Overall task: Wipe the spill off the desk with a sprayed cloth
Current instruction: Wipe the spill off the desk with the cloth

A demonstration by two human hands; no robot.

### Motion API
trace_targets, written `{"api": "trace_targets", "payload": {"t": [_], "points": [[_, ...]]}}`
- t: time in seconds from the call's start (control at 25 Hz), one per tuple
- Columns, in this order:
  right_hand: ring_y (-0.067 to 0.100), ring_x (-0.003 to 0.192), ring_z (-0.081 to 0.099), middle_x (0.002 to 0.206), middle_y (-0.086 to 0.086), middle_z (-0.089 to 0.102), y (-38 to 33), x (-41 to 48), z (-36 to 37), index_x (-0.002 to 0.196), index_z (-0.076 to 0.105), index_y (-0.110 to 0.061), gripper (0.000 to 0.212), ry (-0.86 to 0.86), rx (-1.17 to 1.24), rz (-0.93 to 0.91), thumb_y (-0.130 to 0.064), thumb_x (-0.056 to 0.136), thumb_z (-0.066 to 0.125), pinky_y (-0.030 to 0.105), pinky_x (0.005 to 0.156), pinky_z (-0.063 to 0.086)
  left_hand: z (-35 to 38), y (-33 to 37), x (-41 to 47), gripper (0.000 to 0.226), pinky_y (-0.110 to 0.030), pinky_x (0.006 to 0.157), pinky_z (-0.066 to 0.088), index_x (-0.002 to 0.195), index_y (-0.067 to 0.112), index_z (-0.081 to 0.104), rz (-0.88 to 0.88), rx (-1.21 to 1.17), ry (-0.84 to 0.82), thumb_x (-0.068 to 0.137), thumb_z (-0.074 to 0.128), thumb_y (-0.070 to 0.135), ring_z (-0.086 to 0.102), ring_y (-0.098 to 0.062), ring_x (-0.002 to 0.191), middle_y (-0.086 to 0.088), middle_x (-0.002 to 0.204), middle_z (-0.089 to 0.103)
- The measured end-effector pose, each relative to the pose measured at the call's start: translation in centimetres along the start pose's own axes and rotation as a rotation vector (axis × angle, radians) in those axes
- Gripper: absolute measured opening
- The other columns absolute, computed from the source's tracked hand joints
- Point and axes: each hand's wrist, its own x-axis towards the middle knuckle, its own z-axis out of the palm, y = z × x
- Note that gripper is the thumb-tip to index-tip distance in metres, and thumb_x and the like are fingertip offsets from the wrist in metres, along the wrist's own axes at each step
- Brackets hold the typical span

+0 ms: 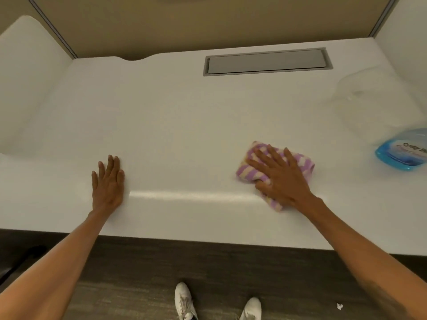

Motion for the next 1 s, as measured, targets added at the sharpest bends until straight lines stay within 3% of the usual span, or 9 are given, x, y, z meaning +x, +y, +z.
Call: {"api": "trace_targets", "payload": {"t": [0.12,0.2,0.44,0.56,0.64,0.76,0.88,1.0], "points": [[0.023,0.153,0.010,0.163,-0.007,0.025,1.2,4.2,-0.1,0.152,0.026,-0.040,0.066,-0.009,0.017,0.228,-0.062,0.090,0.020,0.056,0.121,0.005,0.5,-0.3,0.2,0.054,-0.039,0.121,-0.011,0.159,0.019,0.005,0.018,0.024,0.028,0.108,0.014,0.034,-0.008,-0.024,0.154,0.001,0.167,0.000],[0.025,0.153,0.013,0.161,-0.005,0.029,-2.8,8.3,0.0,0.149,0.034,-0.038,0.061,0.033,0.057,0.240,-0.060,0.093,0.025,0.058,0.120,0.006,0.7,-0.7,0.4,0.054,-0.039,0.121,-0.011,0.159,0.020,0.005,0.022,0.020,0.028,0.108,0.014,0.034,-0.007,-0.024,0.154,0.001,0.167,0.000],[0.029,0.152,0.012,0.162,-0.003,0.027,-21.4,13.0,0.5,0.147,0.041,-0.038,0.057,0.008,0.153,-0.201,-0.060,0.095,0.031,0.060,0.119,0.001,0.7,-1.1,0.7,0.053,-0.037,0.120,-0.010,0.159,0.019,0.010,0.036,0.021,0.048,0.109,0.016,0.032,-0.003,-0.025,0.154,0.000,0.167,0.004],[0.027,0.152,0.016,0.161,-0.005,0.030,-22.2,8.7,0.4,0.146,0.041,-0.039,0.058,0.026,0.093,-0.417,-0.061,0.093,0.034,0.059,0.120,0.005,0.4,-1.1,0.5,0.053,-0.038,0.119,-0.010,0.159,0.018,0.010,0.061,0.029,0.025,0.109,0.016,0.033,-0.003,-0.026,0.154,-0.002,0.167,0.004],[0.025,0.152,0.016,0.161,-0.005,0.030,-18.9,4.5,0.2,0.148,0.039,-0.039,0.059,0.047,0.132,-0.429,-0.059,0.092,0.038,0.057,0.122,0.004,0.3,-0.7,0.3,0.053,-0.039,0.119,-0.011,0.159,0.017,0.009,0.046,0.034,0.013,0.109,0.015,0.033,-0.004,-0.027,0.154,-0.002,0.167,0.003],[0.023,0.150,0.024,0.159,-0.005,0.035,-11.2,-1.8,0.0,0.147,0.041,-0.038,0.064,0.106,0.129,-0.201,-0.055,0.085,0.042,0.057,0.121,0.012,0.2,-0.4,0.1,0.053,-0.040,0.119,-0.010,0.159,0.017,0.009,0.019,0.044,0.004,0.109,0.015,0.031,-0.004,-0.028,0.154,-0.003,0.167,0.003],[0.023,0.151,0.021,0.160,-0.005,0.032,-1.9,-5.1,0.5,0.151,0.031,-0.038,0.068,0.083,0.061,0.178,-0.058,0.087,0.034,0.057,0.120,0.012,0.1,-0.1,0.1,0.052,-0.037,0.119,-0.011,0.159,0.018,0.008,0.012,0.043,0.006,0.109,0.015,0.029,-0.003,-0.028,0.154,-0.002,0.167,0.003],[0.024,0.151,0.019,0.161,-0.006,0.031,4.0,-2.6,0.6,0.149,0.034,-0.041,0.064,0.079,0.078,0.516,-0.060,0.088,0.029,0.058,0.121,0.008,0.2,-0.4,0.2,0.052,-0.024,0.115,-0.020,0.159,0.020,0.007,0.017,0.040,0.006,0.109,0.015,0.031,-0.005,-0.025,0.154,0.000,0.167,0.002]]}}
